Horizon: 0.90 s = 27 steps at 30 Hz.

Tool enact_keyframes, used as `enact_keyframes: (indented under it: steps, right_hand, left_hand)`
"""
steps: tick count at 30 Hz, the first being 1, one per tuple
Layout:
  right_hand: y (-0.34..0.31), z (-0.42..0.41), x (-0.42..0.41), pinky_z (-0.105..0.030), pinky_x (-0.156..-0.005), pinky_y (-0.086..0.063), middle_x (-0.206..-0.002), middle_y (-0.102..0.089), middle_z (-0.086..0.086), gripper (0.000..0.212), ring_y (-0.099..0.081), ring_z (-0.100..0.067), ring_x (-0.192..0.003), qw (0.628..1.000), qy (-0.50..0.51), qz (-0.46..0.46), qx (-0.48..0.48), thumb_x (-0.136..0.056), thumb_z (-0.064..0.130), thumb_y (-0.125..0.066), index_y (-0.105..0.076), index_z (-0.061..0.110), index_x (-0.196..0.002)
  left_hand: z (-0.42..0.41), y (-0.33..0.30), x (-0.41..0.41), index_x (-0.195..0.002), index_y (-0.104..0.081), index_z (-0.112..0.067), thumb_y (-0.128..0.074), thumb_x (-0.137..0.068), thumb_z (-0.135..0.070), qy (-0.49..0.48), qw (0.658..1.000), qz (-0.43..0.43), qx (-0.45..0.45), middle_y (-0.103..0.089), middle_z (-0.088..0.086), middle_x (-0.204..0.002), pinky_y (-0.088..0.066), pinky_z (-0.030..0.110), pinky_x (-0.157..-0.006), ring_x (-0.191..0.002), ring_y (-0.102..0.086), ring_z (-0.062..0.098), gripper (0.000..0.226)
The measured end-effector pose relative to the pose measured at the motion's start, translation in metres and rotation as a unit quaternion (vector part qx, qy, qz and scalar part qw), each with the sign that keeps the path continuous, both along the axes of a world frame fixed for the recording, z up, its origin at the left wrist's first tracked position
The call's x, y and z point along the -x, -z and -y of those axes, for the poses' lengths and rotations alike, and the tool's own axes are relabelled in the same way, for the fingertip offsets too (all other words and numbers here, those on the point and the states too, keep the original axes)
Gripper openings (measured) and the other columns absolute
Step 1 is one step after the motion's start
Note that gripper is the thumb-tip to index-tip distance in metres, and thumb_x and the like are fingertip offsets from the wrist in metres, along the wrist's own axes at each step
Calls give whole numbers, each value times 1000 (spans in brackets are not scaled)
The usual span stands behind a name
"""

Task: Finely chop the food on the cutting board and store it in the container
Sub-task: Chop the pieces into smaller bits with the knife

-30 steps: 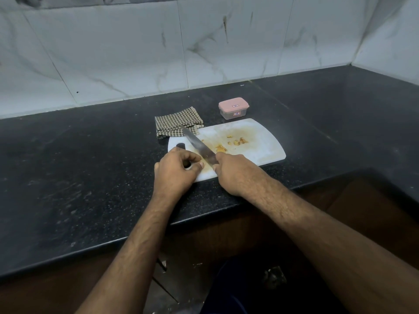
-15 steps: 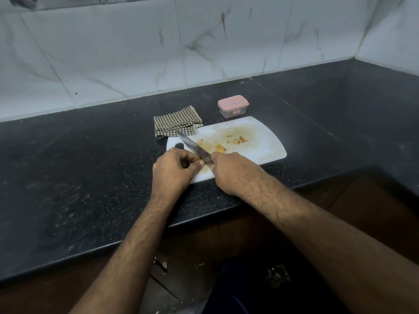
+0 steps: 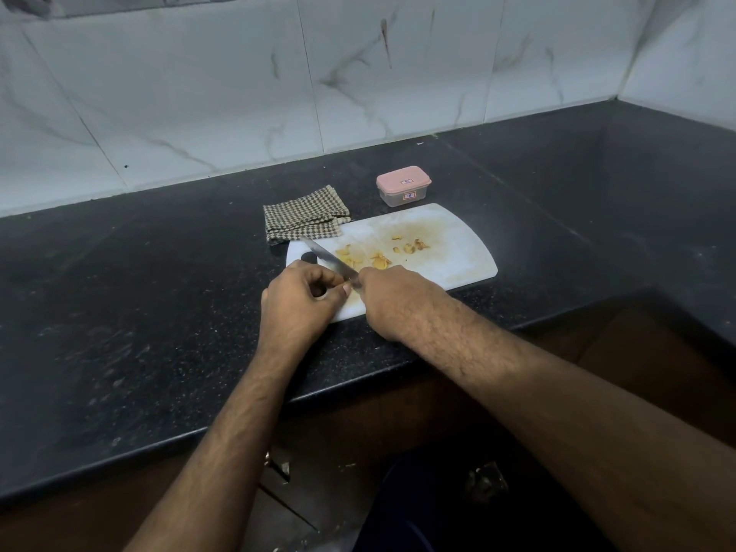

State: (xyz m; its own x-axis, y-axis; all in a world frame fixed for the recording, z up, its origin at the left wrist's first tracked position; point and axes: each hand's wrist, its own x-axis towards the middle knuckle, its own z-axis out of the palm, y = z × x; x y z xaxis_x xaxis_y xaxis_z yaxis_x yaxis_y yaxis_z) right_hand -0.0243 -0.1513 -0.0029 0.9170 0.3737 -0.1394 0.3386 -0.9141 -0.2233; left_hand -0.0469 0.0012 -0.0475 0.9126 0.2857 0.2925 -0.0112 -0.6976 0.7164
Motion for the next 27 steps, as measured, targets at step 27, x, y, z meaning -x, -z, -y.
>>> enact_keyframes:
  steps: [27]
  right_hand:
    - [-16,4,8,-33,-72,-47,-107,-59,-5,33,-57,-20,-90,1000,0,-24,-4,-103,23,-51,-48,20,-135]
  left_hand:
    - [2,0,-3,-82,-74,-36,-80,-79,-42,-12,1000,-10,-9,-65,-18,-88,-52,52,-90,-82,-60,2,9]
